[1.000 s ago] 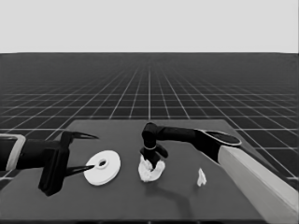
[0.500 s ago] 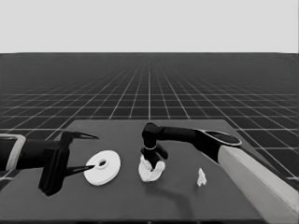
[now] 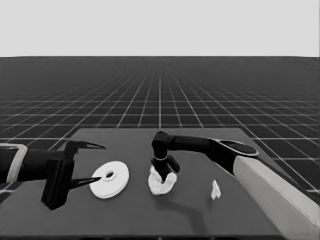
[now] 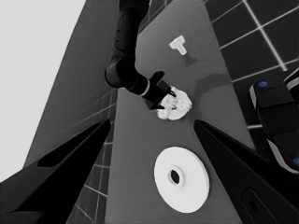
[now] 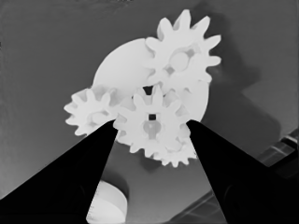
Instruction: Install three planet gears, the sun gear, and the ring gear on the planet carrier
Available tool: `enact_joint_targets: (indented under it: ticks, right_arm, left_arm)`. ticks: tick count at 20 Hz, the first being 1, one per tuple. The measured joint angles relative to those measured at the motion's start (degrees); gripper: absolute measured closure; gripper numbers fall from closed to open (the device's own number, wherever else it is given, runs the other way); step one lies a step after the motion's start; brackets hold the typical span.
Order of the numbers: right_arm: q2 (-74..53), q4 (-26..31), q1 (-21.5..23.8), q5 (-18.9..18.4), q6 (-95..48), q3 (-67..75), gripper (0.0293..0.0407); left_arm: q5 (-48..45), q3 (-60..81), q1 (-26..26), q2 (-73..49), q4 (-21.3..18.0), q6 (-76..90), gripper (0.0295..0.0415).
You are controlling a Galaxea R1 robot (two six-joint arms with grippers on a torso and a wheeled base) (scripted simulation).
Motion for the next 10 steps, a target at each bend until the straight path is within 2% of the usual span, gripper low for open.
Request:
enact_joint_targets:
  ticks: [2, 3, 5, 10]
  right_arm:
    - [0.0, 0.0, 0.0, 0.0, 0.6, 0.0, 0.0328]
    - [0.0, 0.0, 0.0, 0.0, 0.7, 0.0, 0.0319]
    - [0.0, 0.0, 0.0, 0.0, 0.8, 0.0, 0.0316]
    - [0.0, 0.0, 0.0, 0.0, 0.9, 0.0, 0.0315]
  left_arm:
    - [0.0, 0.0, 0.0, 0.0, 0.0, 0.0, 0.0326]
    - [0.0, 0.0, 0.0, 0.0, 0.0, 0.0, 0.0326]
    - [0.0, 0.0, 0.0, 0.0, 0.0, 0.0, 0.0326]
    - [0.0, 0.0, 0.0, 0.0, 0.0, 0.0, 0.0326]
